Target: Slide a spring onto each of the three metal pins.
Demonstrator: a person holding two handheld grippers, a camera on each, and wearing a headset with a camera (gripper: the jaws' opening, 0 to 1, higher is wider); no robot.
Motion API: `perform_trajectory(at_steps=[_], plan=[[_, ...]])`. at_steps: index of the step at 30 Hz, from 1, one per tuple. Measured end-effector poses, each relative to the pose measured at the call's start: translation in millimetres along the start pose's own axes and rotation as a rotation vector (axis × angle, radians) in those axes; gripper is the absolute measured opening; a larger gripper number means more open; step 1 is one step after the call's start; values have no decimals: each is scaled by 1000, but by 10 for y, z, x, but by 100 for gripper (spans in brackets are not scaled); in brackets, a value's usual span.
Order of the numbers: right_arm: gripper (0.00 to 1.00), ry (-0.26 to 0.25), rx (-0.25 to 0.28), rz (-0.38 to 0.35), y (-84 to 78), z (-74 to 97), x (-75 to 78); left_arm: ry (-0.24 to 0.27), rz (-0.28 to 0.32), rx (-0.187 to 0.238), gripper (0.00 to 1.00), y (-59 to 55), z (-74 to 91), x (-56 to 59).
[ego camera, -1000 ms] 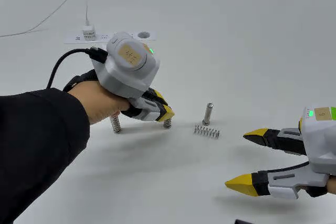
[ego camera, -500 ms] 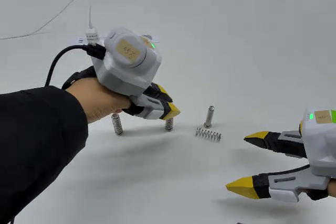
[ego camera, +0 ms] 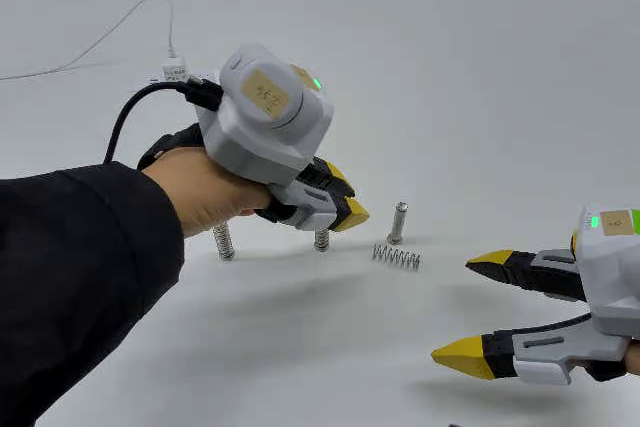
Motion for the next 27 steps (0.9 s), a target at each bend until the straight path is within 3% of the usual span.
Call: perform_trajectory(at_steps=[12,27], plan=[[69,-4,2,-11,-34,12,-1,-35,-51,-32,18,47,-193,167],[69,-5,4,-26,-72,16,6,-53,-89,-96,19,23,-433,185]])
Point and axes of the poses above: the centre of the closed fingertips' face, and the gripper's own axes: z roughly backward along the fingers, x roughly to its right, y roughly out of its top, the point moved 8 cm from there along z, roughly backward along the fingers, and after that the axes turned 13 degrees about -x, right-handed, at the moved point
